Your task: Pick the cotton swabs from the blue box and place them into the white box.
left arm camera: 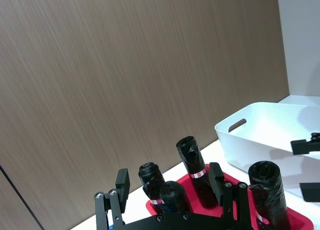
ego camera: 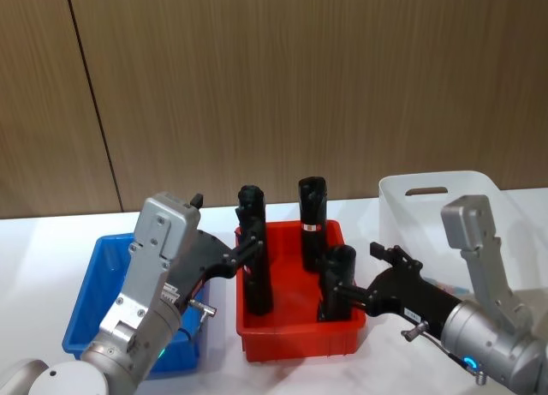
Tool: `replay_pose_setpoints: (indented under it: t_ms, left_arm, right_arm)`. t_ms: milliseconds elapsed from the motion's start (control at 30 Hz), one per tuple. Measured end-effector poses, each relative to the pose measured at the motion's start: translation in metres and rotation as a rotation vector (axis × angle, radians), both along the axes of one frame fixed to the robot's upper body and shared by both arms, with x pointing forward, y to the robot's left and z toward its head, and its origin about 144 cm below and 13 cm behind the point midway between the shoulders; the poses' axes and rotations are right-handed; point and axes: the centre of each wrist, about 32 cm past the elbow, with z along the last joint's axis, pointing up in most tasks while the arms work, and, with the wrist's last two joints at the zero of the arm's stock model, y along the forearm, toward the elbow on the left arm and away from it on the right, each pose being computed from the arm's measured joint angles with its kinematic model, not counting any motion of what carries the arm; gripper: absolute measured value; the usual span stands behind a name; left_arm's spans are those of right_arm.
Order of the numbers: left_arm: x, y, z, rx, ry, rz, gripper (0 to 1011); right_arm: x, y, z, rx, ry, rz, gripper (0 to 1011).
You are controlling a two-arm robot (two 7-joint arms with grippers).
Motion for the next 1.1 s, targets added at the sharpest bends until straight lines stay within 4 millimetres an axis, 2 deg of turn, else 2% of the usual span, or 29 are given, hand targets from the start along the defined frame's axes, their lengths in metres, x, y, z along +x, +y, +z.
replay_pose_setpoints:
  t_ms: [567,1100]
  left_arm:
    - [0.0,0.0,0.0,0.0,0.0,0.0,1004]
    - [0.0,0.0,0.0,0.0,0.0,0.0,1004]
  right_arm:
    - [0.024,0.003,-0.005,-0.026,0.005,-0.005,1002]
    - [0.038,0.005,-0.017,-0.064,0.021,-0.011,1002]
